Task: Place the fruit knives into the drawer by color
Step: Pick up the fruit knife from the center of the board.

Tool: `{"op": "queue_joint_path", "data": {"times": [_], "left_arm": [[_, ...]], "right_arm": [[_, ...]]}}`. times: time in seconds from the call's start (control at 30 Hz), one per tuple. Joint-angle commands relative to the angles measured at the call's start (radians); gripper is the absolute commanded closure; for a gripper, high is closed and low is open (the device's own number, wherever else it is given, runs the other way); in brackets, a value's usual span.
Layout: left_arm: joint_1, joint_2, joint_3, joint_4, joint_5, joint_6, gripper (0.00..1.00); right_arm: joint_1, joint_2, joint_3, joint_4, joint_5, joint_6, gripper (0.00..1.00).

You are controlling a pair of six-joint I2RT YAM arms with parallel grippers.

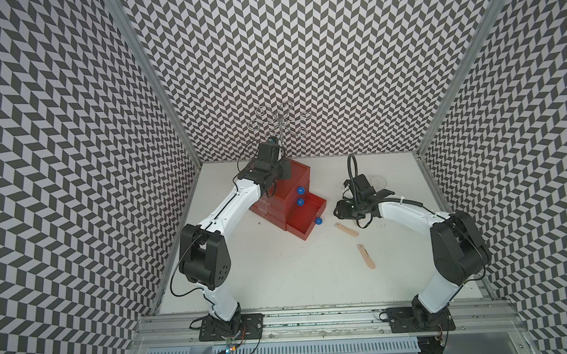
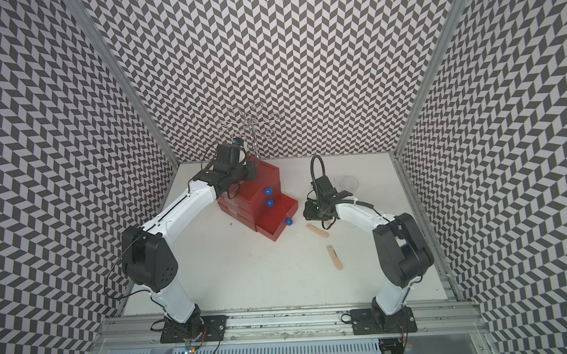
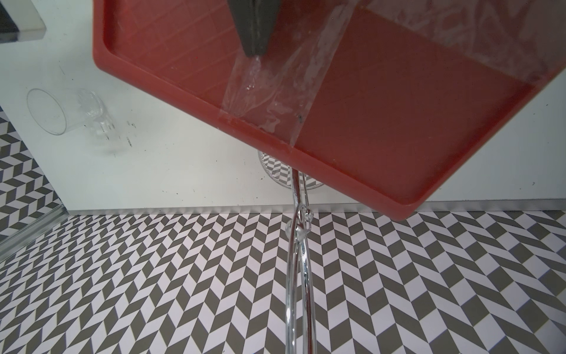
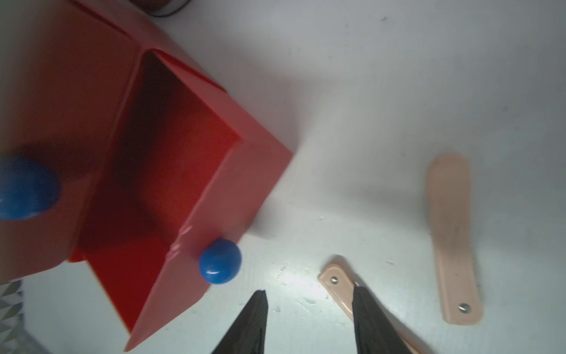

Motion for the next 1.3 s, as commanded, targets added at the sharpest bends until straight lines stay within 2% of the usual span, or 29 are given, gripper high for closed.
{"op": "queue_joint_path", "data": {"times": [0.0, 0.23, 0.47, 0.83, 1.07, 1.27], "left_arm": [[-0.001, 0.106, -0.074, -0.267, -0.007, 0.004, 1.0], [-0.001, 0.107, -0.073, -0.267, -0.008, 0.004, 1.0], [-0.001, 0.109, -0.073, -0.269, -0.01, 0.005, 1.0], [-0.001, 0.112, -0.073, -0.268, -0.01, 0.005, 1.0], [-0.001, 0.115, -0.073, -0.268, -0.011, 0.004, 1.0], [-0.001, 0.115, -0.073, -0.27, -0.012, 0.005, 1.0]], "right_arm": [[-0.016, 0.061, 0.038, -0.102, 0.154, -0.049, 0.56], [-0.04, 0.178, 0.127, -0.152, 0.209, -0.066, 0.59], [-0.047, 0.207, 0.166, -0.161, 0.249, -0.07, 0.59], [-0.072, 0.276, 0.195, -0.168, 0.23, -0.091, 0.6], [-0.087, 0.319, 0.235, -0.214, 0.21, -0.109, 0.7], [-0.088, 0.325, 0.212, -0.213, 0.192, -0.107, 0.75]]}}
